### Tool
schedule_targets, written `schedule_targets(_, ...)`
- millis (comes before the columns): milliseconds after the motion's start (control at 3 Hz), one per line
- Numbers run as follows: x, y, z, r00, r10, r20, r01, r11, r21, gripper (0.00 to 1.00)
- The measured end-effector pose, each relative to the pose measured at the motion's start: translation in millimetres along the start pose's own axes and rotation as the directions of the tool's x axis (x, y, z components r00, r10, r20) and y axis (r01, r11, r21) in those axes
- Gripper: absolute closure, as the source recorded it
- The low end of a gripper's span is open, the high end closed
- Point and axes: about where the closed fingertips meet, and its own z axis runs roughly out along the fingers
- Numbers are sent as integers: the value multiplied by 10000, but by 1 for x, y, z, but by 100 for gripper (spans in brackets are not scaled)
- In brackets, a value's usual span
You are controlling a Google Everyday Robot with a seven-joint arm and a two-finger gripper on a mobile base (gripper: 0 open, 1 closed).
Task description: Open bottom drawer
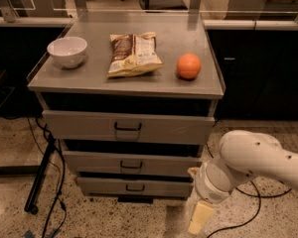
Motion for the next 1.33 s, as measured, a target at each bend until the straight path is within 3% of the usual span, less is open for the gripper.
schedule_targets(333, 17, 0, 72, 9976, 538, 426, -506, 9960, -733, 0)
schedule_targets(667, 18, 0, 75, 9974, 564, 444, -528, 9955, -785, 0)
schedule_targets(1000, 23, 2, 100, 9962, 756, 435, -718, 9940, -822, 0)
schedule_targets(1333, 35, -17, 133, 9907, 1282, 464, -1258, 9907, -515, 0)
